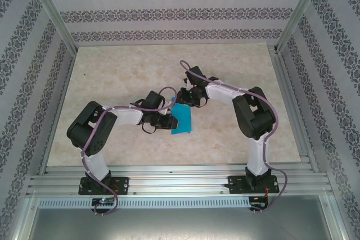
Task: Fold a paper plane with a square sheet of paper (fold left side to right side)
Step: Hold the square sheet of paper at the center of the table.
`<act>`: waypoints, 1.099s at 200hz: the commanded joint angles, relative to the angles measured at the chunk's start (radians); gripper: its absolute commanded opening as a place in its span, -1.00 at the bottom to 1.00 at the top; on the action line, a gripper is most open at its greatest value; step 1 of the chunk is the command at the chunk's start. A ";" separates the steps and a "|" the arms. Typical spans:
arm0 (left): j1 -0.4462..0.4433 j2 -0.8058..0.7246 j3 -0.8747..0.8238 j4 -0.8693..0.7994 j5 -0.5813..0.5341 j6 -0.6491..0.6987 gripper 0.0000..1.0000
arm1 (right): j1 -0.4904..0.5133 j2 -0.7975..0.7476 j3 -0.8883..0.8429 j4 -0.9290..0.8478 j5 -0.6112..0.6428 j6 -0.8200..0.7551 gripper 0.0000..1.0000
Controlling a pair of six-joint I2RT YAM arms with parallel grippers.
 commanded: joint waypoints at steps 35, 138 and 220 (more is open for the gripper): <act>0.001 -0.025 -0.056 0.004 -0.068 -0.036 -0.46 | -0.008 -0.353 -0.285 0.027 0.002 0.033 -0.38; 0.002 -0.151 -0.113 -0.072 -0.111 -0.038 -0.45 | 0.140 -0.307 -0.451 0.248 -0.039 0.169 -0.44; 0.003 -0.099 -0.001 -0.060 -0.079 -0.071 -0.41 | 0.168 -0.205 -0.464 0.179 0.028 0.158 -0.63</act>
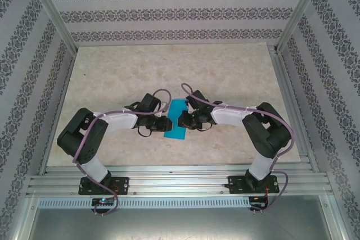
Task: Fold a paper plane with a square sheet of paper (fold left side to right side)
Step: Hold the square sheet of paper at the center of the table.
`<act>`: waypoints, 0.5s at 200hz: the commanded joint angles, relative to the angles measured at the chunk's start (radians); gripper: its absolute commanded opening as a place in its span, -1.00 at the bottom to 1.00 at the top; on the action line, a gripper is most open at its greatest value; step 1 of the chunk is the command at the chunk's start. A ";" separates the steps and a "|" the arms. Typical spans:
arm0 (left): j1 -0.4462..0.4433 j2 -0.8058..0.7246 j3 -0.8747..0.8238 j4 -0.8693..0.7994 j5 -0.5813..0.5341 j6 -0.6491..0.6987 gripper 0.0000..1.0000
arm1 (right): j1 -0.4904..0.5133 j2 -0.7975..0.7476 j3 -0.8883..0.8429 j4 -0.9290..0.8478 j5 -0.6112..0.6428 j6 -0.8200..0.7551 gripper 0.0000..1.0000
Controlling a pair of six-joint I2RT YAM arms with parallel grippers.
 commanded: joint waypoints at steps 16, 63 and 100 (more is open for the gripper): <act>0.003 0.038 0.099 0.005 0.034 -0.032 -0.38 | 0.009 0.035 -0.012 -0.076 0.065 -0.033 -0.63; 0.014 0.136 0.232 -0.016 0.022 -0.026 -0.36 | 0.007 0.065 -0.003 -0.127 0.103 -0.066 -0.64; 0.049 0.222 0.292 -0.012 0.004 -0.024 -0.40 | 0.007 0.077 0.011 -0.146 0.112 -0.077 -0.64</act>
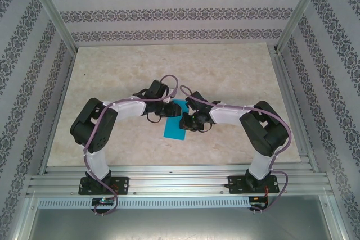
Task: Fold a paper plane with a square sheet of paper (fold left side to right side)
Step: Hold the square sheet of paper at the center of the table, then first fold the square sheet of paper in half at the center of the table.
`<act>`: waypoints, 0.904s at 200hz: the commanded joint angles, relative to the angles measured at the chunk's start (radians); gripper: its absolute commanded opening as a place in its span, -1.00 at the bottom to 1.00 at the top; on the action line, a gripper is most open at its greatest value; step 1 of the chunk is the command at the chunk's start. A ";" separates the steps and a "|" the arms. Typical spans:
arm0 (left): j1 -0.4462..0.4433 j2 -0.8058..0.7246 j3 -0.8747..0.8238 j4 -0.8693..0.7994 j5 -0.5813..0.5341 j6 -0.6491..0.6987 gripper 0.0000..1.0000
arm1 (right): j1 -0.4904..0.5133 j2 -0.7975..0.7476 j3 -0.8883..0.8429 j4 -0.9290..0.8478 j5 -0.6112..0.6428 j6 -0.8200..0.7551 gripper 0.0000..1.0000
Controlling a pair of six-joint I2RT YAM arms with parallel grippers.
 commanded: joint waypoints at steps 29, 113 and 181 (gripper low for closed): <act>0.049 0.073 0.051 0.007 -0.013 0.014 -0.40 | 0.008 0.054 -0.005 -0.090 0.083 -0.032 -0.64; 0.092 0.183 0.132 0.070 -0.028 0.022 -0.37 | 0.022 0.074 0.013 -0.167 0.131 -0.061 -0.65; 0.120 0.277 0.232 0.071 -0.041 0.017 -0.34 | 0.027 0.078 0.011 -0.171 0.133 -0.060 -0.65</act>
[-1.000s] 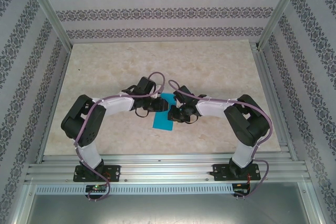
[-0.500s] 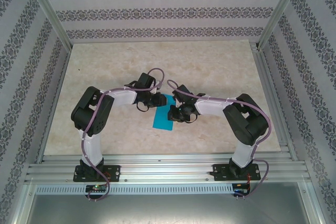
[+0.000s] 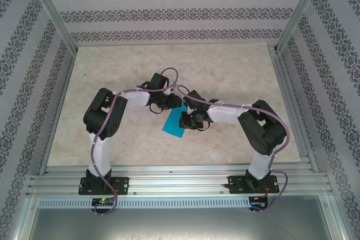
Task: Fold a paper plane with a square sheet of paper (fold left side to right side)
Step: First fold the square sheet of paper in half at the center of the table.
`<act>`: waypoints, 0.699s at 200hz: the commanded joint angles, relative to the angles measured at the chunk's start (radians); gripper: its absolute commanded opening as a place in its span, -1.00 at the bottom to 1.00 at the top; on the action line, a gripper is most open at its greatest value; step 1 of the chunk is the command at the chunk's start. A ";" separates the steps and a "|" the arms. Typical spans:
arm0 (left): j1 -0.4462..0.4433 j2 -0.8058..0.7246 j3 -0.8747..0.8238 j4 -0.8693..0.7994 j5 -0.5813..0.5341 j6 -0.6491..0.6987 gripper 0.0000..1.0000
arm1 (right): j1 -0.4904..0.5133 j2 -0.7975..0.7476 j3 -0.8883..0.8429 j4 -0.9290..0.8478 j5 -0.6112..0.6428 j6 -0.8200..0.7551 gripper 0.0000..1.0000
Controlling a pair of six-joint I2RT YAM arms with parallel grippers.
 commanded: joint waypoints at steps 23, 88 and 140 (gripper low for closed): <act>0.048 0.105 0.081 0.075 -0.064 0.009 -0.31 | 0.016 0.061 -0.035 -0.127 0.065 -0.024 -0.65; 0.068 0.163 0.200 0.078 -0.032 -0.021 -0.27 | 0.018 0.065 -0.029 -0.127 0.061 -0.021 -0.65; 0.145 -0.065 -0.015 0.122 -0.044 -0.010 -0.29 | 0.018 0.062 -0.016 -0.106 0.045 -0.014 -0.65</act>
